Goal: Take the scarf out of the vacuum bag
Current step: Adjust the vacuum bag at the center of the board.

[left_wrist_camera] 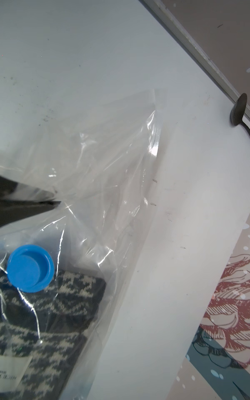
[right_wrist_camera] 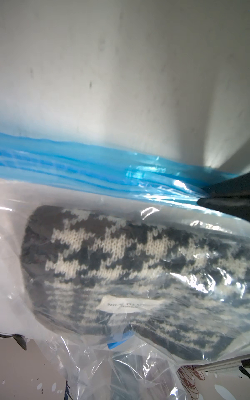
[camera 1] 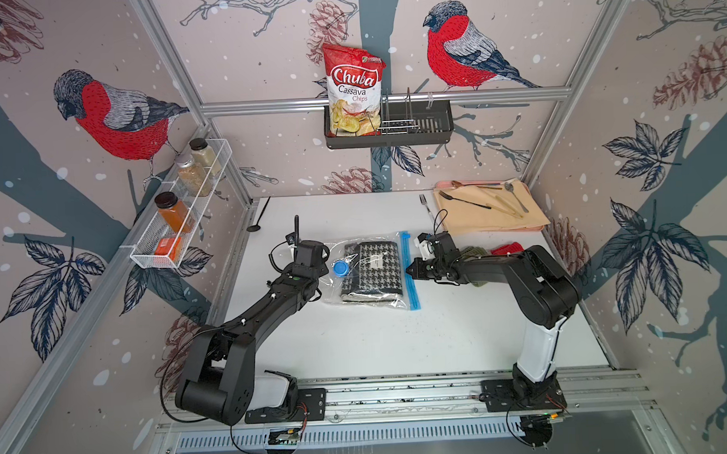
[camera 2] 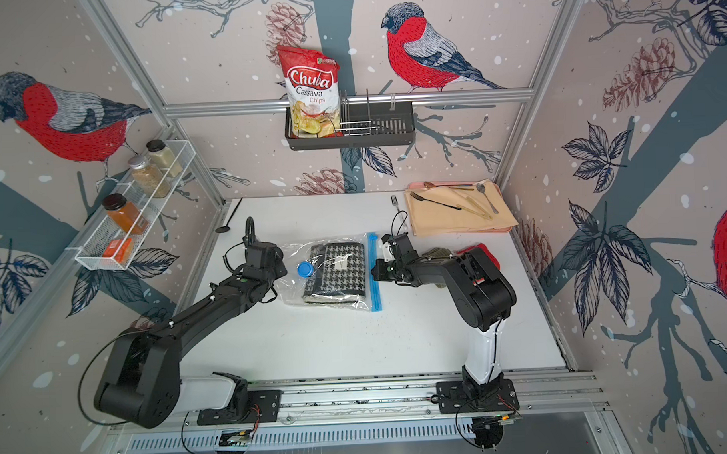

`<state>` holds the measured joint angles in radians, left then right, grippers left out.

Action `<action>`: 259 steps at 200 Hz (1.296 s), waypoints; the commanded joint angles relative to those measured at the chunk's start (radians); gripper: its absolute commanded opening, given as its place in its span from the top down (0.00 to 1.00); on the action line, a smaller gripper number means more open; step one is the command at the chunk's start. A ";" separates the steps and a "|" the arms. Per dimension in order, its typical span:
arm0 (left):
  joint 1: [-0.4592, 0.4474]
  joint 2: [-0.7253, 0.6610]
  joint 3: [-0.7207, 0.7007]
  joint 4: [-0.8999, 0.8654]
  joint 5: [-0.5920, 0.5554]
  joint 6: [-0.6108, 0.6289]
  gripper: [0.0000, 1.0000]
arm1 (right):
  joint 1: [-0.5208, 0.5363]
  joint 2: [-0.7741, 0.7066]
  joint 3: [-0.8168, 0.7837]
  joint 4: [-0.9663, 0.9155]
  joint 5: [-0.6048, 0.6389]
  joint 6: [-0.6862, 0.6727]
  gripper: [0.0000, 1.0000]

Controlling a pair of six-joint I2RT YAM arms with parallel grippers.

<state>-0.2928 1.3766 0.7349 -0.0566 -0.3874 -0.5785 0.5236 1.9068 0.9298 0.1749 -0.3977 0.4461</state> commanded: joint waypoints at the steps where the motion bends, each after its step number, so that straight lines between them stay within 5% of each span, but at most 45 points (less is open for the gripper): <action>1: 0.001 0.034 0.032 -0.080 -0.064 -0.022 0.91 | 0.007 0.012 -0.011 -0.238 0.044 -0.011 1.00; 32: 0.000 0.033 0.049 -0.127 -0.081 -0.040 0.49 | 0.008 0.013 -0.009 -0.242 0.048 -0.012 1.00; 57: 0.000 -0.039 0.044 -0.136 -0.101 -0.051 0.34 | 0.009 0.017 -0.005 -0.244 0.045 -0.011 1.00; 108: -0.081 -0.252 0.035 -0.231 -0.334 -0.140 0.34 | 0.011 0.022 0.010 -0.250 0.043 -0.015 1.00; 136: -0.119 -0.227 0.091 -0.231 -0.298 -0.109 0.34 | 0.011 0.017 0.019 -0.253 0.035 -0.019 1.00; 183: -0.175 -0.198 0.176 -0.311 -0.408 -0.126 0.34 | 0.012 0.002 0.014 -0.273 0.054 -0.025 1.00; 259: -0.130 0.034 0.125 -0.061 -0.012 -0.173 0.34 | 0.012 -0.019 0.007 -0.282 0.058 -0.029 1.00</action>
<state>-0.4484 1.3617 0.8757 -0.2203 -0.5571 -0.7055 0.5331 1.8847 0.9504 0.0772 -0.3965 0.4252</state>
